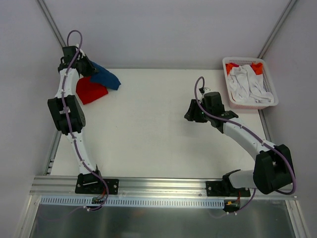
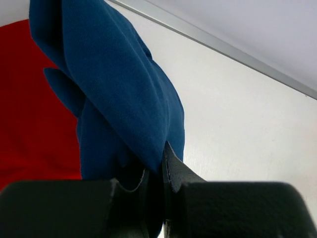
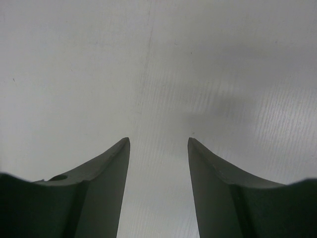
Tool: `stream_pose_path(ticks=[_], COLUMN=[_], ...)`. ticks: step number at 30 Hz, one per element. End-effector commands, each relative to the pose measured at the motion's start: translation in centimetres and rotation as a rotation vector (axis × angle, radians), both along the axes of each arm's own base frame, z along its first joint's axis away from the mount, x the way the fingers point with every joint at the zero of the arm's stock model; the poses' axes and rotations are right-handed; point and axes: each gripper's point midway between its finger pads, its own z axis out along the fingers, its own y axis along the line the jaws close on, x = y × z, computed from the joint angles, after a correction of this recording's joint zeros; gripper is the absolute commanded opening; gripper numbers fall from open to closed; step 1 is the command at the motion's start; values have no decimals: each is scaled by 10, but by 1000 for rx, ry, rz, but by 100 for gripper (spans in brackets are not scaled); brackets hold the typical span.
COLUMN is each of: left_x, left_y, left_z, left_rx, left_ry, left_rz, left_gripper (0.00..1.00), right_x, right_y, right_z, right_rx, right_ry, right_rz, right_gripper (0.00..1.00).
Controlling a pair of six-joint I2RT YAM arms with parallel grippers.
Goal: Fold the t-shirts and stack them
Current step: Put the neatly folded tshirt into the corner of the board with the left arm
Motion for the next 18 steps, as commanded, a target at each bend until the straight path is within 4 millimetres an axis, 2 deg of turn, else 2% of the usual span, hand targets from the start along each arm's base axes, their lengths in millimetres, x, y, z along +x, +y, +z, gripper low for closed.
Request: stream_pose_path(ticks=[1,7,8,9,13,18], left_x=[7,-9,-13,-18,-35,-48], left_y=[3,23,25,32,49,62], left_z=[33,42,38,45,49,75], left_rx=[26,49,46,51,58,79], left_ry=[-78,-77,-66,-73,-65,-107], left_rz=[-18,23,29,47,95,121], left_gripper=[0,0,0,0,0,0], right_x=[2,2,3,3,2,2], right_y=[3,5,5,6,8,9], right_z=[17,14,13,13,12,9], right_rx=[50,56,55,58,63,70], right_ry=[-48,-43,-42,-41,-39,-33], right_rz=[0,2,3,6,9,11], right_gripper=[54,54,54,54,54,54])
